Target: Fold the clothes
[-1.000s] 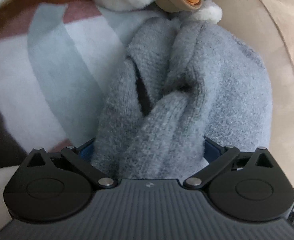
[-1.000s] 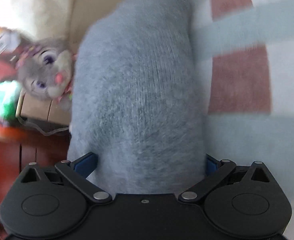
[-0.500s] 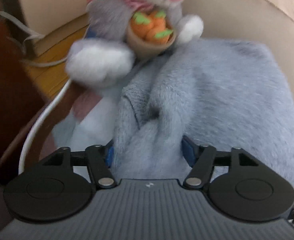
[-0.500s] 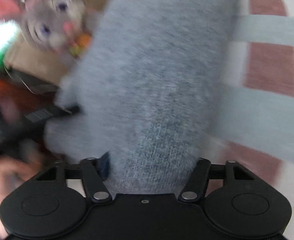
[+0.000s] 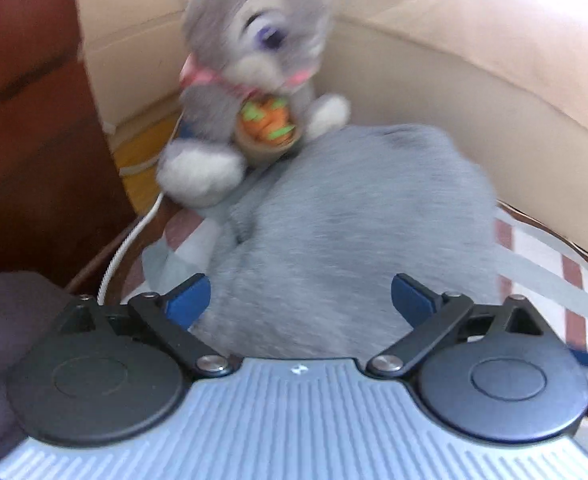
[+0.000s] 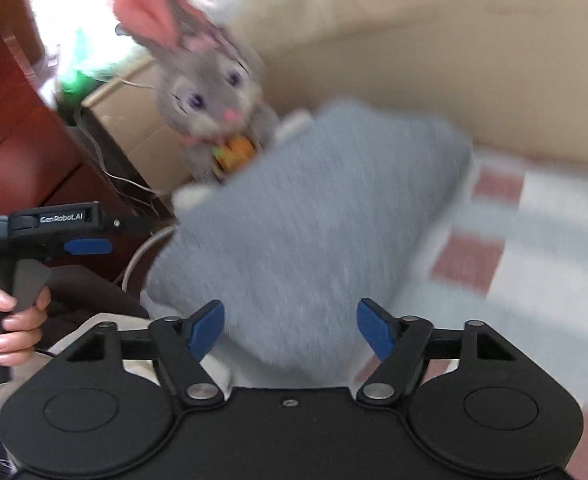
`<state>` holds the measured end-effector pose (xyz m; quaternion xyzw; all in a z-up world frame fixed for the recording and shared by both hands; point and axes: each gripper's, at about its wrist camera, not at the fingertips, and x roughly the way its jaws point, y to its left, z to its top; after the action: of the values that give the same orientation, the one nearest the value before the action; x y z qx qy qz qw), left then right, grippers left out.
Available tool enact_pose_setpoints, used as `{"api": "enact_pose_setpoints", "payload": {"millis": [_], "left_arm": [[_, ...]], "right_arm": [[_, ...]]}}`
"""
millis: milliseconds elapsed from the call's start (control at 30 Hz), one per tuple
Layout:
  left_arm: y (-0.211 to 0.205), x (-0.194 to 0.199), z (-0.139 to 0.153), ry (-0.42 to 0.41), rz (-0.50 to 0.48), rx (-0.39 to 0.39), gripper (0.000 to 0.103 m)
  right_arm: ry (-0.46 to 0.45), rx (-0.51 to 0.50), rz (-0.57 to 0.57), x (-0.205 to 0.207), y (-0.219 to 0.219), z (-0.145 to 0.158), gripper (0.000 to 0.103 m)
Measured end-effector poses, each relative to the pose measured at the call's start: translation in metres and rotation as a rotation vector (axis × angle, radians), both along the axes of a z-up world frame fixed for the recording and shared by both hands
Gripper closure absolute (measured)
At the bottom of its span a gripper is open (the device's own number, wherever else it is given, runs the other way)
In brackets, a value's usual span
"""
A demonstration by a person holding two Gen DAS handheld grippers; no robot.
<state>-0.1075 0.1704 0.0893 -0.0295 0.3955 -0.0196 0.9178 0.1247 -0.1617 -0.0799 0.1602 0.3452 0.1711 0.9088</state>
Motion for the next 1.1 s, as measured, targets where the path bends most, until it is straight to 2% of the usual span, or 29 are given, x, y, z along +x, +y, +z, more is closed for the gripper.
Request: {"api": "enact_pose_setpoints", "payload": {"millis": [100, 300, 400, 467, 667, 800, 1100], "left_arm": [[-0.029, -0.022, 0.013, 0.007, -0.030, 0.033, 0.004], [-0.072, -0.069, 0.013, 0.032, -0.048, 0.070, 0.004], [-0.092, -0.094, 0.014, 0.015, -0.070, 0.142, 0.004], [-0.103, -0.107, 0.015, 0.012, -0.079, 0.150, 0.004], [-0.121, -0.139, 0.017, 0.004, -0.107, 0.088, 0.004], [-0.127, -0.149, 0.019, 0.013, -0.120, 0.088, 0.004], [-0.137, -0.170, 0.023, 0.019, -0.138, 0.099, 0.004]], "right_arm": [[-0.079, -0.118, -0.025, -0.014, -0.005, 0.012, 0.023], [-0.122, -0.240, -0.046, -0.051, -0.019, 0.039, 0.023], [-0.140, -0.337, -0.052, -0.074, -0.019, 0.055, 0.023], [-0.154, -0.390, -0.069, -0.089, -0.020, 0.066, 0.023], [-0.098, -0.410, -0.112, -0.116, -0.026, 0.081, 0.023], [-0.085, -0.462, -0.113, -0.140, -0.024, 0.084, 0.023], [-0.063, -0.455, -0.125, -0.152, -0.018, 0.094, 0.022]]}}
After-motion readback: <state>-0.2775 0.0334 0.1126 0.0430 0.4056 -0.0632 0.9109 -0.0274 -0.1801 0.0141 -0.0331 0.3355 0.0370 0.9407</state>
